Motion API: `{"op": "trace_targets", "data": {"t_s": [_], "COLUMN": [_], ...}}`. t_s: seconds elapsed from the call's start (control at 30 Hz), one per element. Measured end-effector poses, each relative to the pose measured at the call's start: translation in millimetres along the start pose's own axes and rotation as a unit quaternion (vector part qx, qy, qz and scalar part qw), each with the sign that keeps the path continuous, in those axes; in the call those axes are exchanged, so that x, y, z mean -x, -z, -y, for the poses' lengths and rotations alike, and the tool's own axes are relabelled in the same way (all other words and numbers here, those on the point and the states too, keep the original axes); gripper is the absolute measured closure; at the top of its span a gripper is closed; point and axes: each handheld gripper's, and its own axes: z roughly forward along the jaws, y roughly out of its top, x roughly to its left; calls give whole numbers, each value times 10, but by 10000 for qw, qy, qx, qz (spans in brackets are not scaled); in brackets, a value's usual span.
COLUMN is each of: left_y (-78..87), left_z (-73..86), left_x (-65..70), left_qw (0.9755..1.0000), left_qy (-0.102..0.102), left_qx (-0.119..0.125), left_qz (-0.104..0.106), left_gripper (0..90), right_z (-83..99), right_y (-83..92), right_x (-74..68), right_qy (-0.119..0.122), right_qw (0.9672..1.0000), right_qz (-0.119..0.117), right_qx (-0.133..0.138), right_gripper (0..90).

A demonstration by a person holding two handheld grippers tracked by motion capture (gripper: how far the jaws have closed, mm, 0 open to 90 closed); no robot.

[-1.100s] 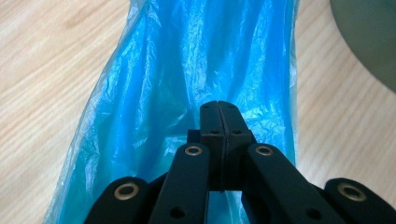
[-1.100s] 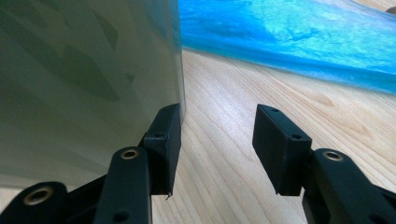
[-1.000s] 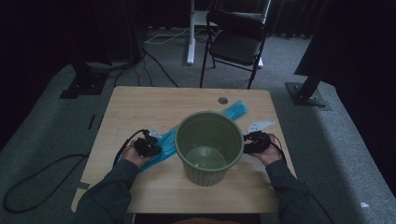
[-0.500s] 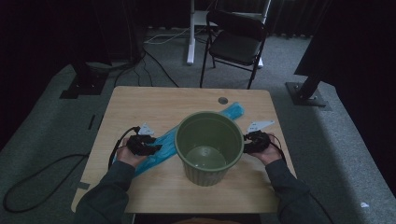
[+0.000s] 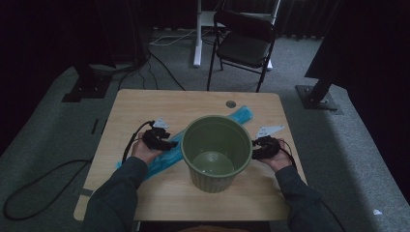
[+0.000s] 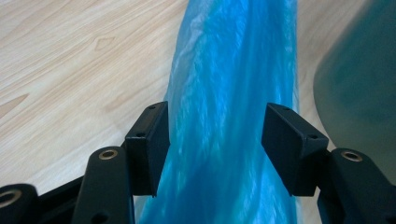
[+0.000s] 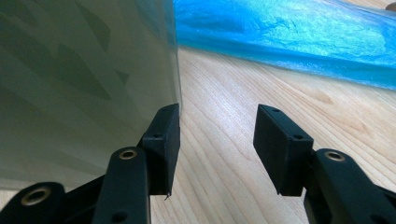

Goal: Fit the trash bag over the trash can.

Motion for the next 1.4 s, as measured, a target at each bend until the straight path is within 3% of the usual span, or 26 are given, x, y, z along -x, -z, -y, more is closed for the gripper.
{"op": "trace_targets", "data": {"t_s": [0.37,0.47,0.57,0.73,0.8,0.83,0.93,1.03,1.1,1.23,1.4], "left_y": [-380,-419,-418,-401,-382,-367,-323,-287,-260,-129,176], "left_z": [-95,-53,-14,24,38,46,72,101,120,108,18], "left_x": [-85,-71,-65,30,42,38,-19,-104,-144,-155,-127], "left_qw": [9991,9982,9984,9973,9972,9974,9977,9980,9979,9987,9996], "left_qy": [171,109,77,-260,-228,-195,-71,164,281,312,112], "left_qx": [-388,-587,-568,-648,-664,-639,-604,-607,-583,-351,46], "left_qz": [-12,16,23,-246,-260,-270,-283,-43,84,219,242], "left_gripper": [415,410,400,393,399,434,652,830,873,884,885], "right_z": [-15,-14,-12,-6,-7,-8,-13,-11,-6,-1,-3], "right_y": [-15,-21,-20,-12,-10,-12,4,61,103,142,178], "right_x": [-1,-1,-2,-17,-23,-23,-35,-71,-94,-143,-236], "right_qy": [23,34,34,32,38,41,59,123,171,248,420], "right_qw": [10000,10000,10000,10000,10000,9999,9999,9997,9995,9987,9973], "right_qz": [-47,-54,-52,-51,-67,-75,-120,-179,-252,-416,-529], "right_qx": [-17,-25,-29,-37,-54,-58,-92,-95,-109,-158,-289], "right_gripper": [498,497,496,496,496,496,500,511,512,506,490]}}
